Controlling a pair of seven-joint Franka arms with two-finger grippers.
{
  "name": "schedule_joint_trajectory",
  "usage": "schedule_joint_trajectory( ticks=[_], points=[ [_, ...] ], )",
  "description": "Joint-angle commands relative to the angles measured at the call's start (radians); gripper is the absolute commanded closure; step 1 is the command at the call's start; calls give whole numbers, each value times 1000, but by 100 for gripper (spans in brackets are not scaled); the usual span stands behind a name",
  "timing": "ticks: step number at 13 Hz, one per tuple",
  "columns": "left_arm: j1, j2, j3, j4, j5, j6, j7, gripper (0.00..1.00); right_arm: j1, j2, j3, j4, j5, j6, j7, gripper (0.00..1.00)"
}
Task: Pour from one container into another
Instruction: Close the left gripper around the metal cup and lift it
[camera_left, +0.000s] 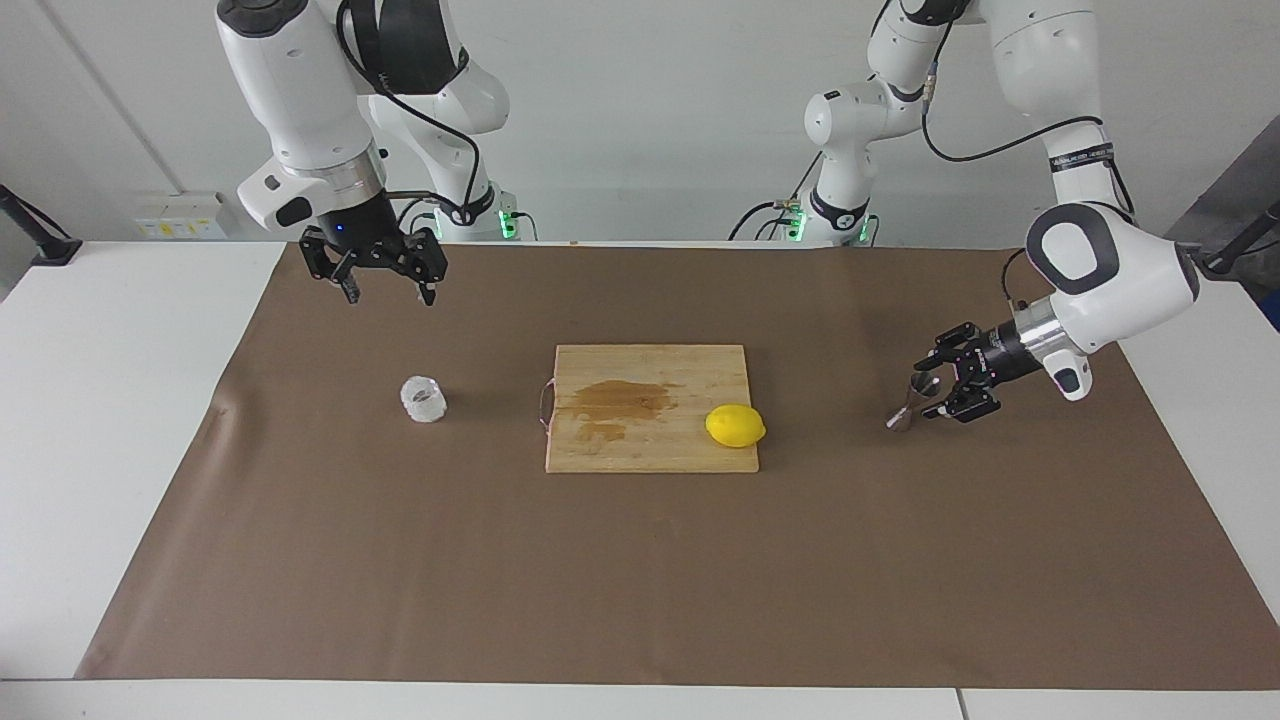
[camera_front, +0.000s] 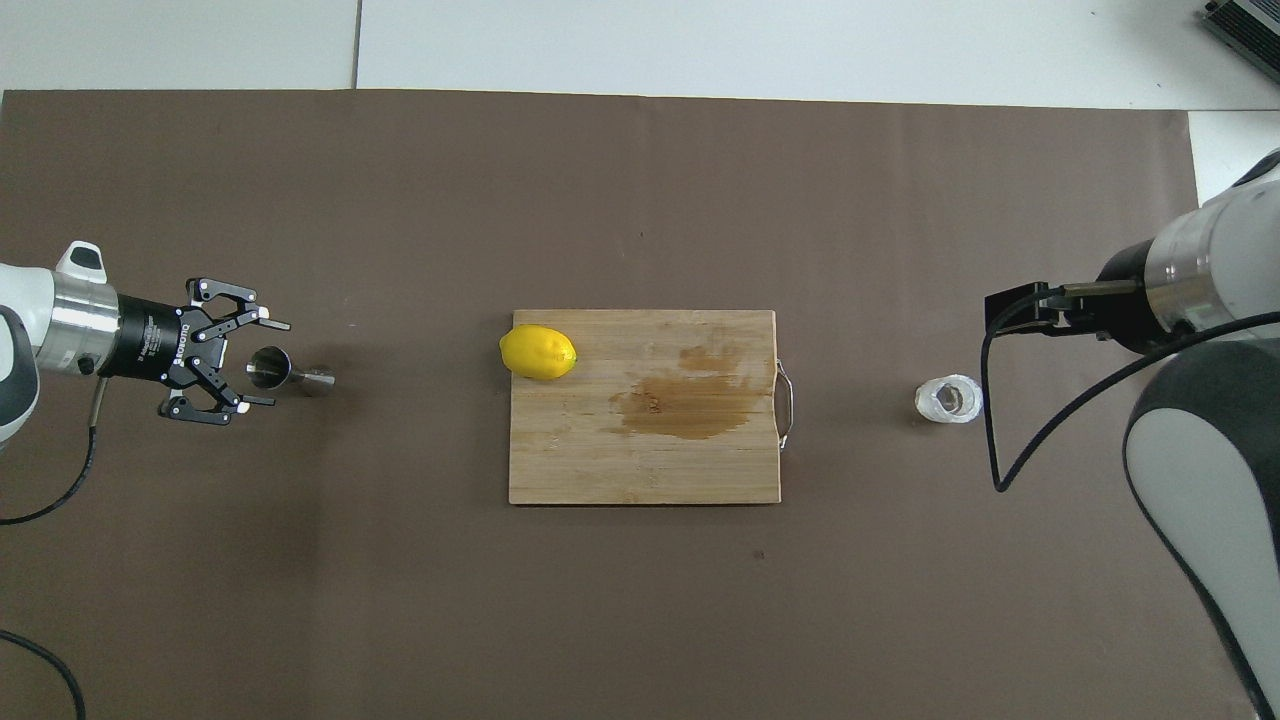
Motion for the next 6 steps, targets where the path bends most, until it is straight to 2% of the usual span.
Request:
schedule_joint_trajectory(
  ticks=[1,6],
  points=[
    [3,-16,6,-22,-4,-3,-6,19,-10,-14,8,-9,22,-10,14,0],
    [5,-15,6,-15,11,-13,-6,22,-10,-14,8,-9,22,-10,14,0]
  ],
)
